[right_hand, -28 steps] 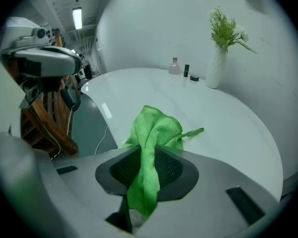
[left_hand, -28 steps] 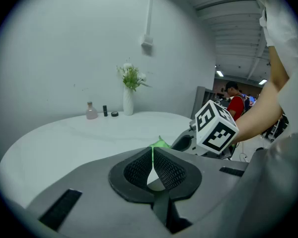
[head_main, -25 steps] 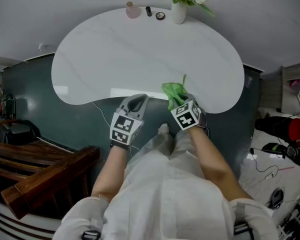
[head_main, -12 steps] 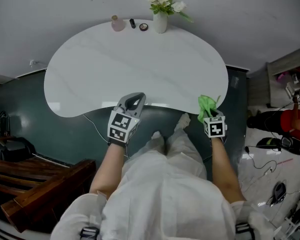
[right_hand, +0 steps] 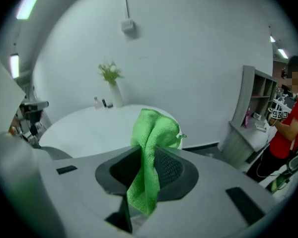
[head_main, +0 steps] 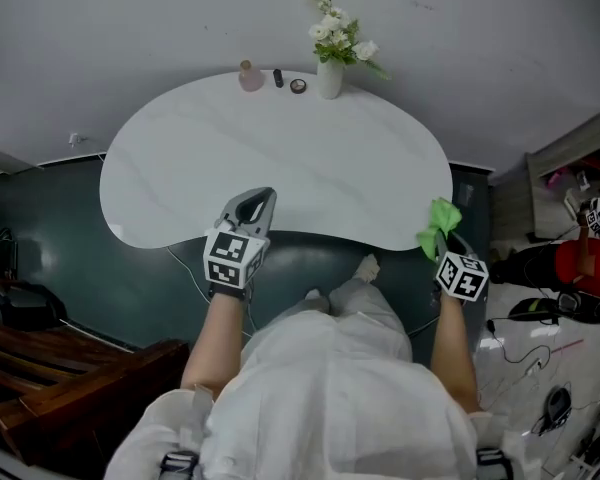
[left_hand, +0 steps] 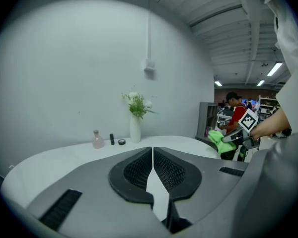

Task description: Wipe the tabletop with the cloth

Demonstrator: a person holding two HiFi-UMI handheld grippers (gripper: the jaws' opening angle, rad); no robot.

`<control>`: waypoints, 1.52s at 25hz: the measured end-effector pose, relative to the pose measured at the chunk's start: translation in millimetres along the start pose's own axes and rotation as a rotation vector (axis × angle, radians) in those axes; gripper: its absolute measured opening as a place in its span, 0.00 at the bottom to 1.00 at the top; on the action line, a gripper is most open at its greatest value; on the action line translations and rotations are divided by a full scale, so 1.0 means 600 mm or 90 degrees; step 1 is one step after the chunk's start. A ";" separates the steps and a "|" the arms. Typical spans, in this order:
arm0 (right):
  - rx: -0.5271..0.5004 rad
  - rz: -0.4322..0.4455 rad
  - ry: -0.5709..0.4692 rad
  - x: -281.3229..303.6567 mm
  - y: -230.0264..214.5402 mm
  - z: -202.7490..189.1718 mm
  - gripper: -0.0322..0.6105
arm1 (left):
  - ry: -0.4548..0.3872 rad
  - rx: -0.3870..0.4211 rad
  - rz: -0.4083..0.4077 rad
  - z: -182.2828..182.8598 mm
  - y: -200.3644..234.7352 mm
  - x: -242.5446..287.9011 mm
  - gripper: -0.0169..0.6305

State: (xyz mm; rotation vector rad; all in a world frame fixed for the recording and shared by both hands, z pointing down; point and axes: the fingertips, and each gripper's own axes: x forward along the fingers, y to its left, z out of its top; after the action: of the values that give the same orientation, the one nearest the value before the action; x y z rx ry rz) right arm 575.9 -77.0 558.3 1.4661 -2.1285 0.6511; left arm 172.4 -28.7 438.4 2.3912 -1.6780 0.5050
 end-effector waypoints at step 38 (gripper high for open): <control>-0.202 0.168 -0.404 -0.176 0.300 0.358 0.17 | -0.235 0.004 0.131 0.167 0.133 -0.195 0.06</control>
State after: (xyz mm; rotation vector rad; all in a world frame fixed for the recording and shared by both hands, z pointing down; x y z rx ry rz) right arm 416.2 -77.5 305.4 1.3373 -2.7723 -0.1075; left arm 79.2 12.6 298.4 2.4440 -2.0872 0.0954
